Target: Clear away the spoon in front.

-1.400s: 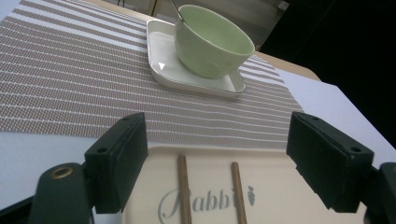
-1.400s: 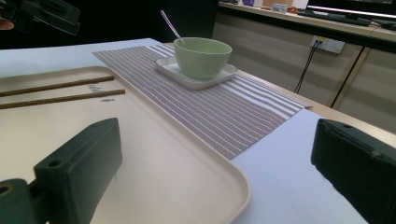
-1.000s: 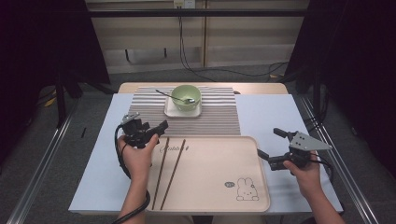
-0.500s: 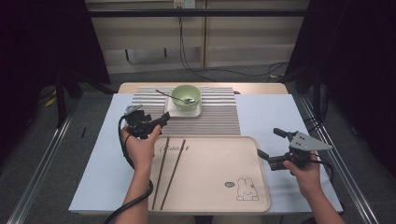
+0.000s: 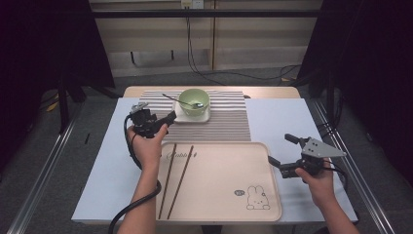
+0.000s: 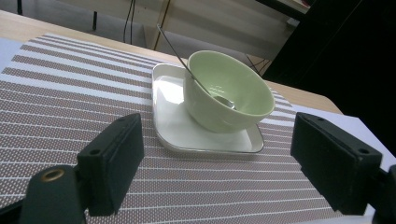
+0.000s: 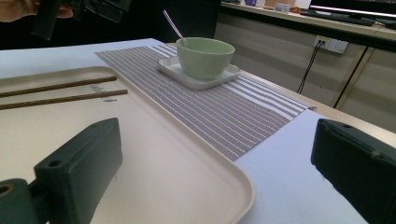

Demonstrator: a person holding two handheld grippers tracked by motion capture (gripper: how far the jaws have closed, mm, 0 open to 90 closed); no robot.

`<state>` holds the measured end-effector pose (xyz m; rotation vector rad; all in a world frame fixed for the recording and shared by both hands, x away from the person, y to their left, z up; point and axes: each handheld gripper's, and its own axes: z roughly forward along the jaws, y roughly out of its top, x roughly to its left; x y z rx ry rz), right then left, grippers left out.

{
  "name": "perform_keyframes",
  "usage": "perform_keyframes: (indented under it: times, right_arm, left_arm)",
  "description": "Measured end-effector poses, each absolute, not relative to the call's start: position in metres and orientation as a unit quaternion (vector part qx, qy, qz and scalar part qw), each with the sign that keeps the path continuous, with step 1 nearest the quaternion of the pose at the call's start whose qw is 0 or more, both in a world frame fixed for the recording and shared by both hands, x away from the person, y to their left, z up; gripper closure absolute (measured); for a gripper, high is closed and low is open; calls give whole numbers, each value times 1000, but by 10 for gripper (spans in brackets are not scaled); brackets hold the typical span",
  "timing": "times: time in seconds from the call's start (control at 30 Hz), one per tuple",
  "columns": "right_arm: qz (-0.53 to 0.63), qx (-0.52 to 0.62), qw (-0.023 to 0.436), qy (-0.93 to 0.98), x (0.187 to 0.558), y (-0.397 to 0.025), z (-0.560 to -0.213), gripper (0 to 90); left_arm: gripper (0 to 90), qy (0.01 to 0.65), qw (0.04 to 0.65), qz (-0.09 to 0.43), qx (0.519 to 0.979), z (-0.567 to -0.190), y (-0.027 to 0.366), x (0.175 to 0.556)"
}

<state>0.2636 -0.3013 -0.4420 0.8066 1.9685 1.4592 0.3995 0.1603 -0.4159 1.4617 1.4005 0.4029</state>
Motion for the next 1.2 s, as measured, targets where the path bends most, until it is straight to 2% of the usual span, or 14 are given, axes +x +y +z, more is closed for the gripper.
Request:
perform_keyframes:
  times: [0.43,0.87,1.2]
  right_arm:
    - [541,304,273,735,263,-301,-442,14]
    - [541,299,283,733,263,-302,-442,15]
    - [537,296,279,739,262,-303,-441,15]
  left_arm:
    - [173,594,518,172,591,-418,163,414]
    - [194,587,519,181,594,-421,155,432]
    - [295,575,522,189,601,-428,154,445]
